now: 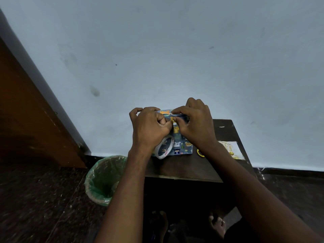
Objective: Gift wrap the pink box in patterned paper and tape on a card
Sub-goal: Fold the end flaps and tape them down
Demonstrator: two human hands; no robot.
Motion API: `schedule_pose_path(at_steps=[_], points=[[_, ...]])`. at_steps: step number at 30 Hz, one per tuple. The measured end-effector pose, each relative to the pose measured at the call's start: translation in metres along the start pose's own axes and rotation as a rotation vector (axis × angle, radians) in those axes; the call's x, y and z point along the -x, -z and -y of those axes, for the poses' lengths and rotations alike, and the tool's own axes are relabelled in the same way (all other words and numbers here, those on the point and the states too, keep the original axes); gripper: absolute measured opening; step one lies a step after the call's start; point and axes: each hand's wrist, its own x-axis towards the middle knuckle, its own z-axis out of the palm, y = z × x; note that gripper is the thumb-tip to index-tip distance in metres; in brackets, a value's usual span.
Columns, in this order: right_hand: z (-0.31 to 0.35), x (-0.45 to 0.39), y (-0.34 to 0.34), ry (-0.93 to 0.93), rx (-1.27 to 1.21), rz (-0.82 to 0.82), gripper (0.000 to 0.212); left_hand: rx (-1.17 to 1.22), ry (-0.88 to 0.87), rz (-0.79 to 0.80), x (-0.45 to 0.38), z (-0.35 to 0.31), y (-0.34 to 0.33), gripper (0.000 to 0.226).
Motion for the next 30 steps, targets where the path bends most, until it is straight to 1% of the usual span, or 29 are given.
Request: schedule_pose_path(at_steps=[2, 4, 7, 8, 10, 11, 13, 15, 17, 21, 22, 25, 30], points=[[0.0, 0.0, -0.001, 0.008, 0.008, -0.01, 0.017, 0.021, -0.02, -0.006, 0.0, 0.001, 0.001, 0.047], [-0.001, -0.001, 0.0, 0.02, 0.021, -0.007, 0.019, 0.052, -0.042, -0.029, 0.001, 0.003, 0.002, 0.046], [-0.003, -0.002, 0.003, 0.049, 0.058, 0.036, 0.038, 0.112, -0.075, -0.079, 0.003, 0.003, 0.002, 0.042], [-0.003, -0.002, 0.004, 0.051, 0.055, 0.048, 0.041, 0.132, -0.074, -0.092, 0.003, 0.002, 0.002, 0.041], [-0.006, -0.002, 0.006, 0.042, 0.021, 0.059, 0.039, 0.198, -0.06, -0.104, 0.001, -0.001, 0.003, 0.037], [-0.007, -0.001, 0.006, 0.028, -0.002, 0.068, 0.037, 0.278, -0.053, -0.091, 0.0, -0.004, 0.005, 0.033], [-0.009, 0.003, 0.008, -0.025, -0.084, 0.091, 0.036, 0.494, -0.029, -0.047, -0.001, -0.012, 0.01, 0.02], [-0.013, 0.006, 0.01, -0.079, -0.247, 0.109, 0.035, 0.624, 0.009, -0.009, 0.0, -0.024, 0.015, 0.018], [-0.017, 0.009, 0.013, -0.094, -0.396, 0.142, 0.034, 0.671, 0.028, 0.031, 0.0, -0.034, 0.019, 0.023], [-0.019, 0.013, 0.021, -0.142, -0.527, 0.136, 0.045, 0.658, 0.066, 0.059, -0.005, -0.045, 0.018, 0.034], [-0.018, 0.013, 0.023, -0.156, -0.575, 0.141, 0.045, 0.639, 0.06, 0.055, -0.007, -0.048, 0.017, 0.037], [-0.016, 0.016, 0.027, -0.182, -0.687, 0.161, 0.035, 0.638, 0.028, 0.03, -0.011, -0.057, 0.015, 0.043], [-0.017, 0.016, 0.023, -0.191, -0.737, 0.122, 0.013, 0.602, 0.007, 0.023, -0.018, -0.066, 0.007, 0.037]])
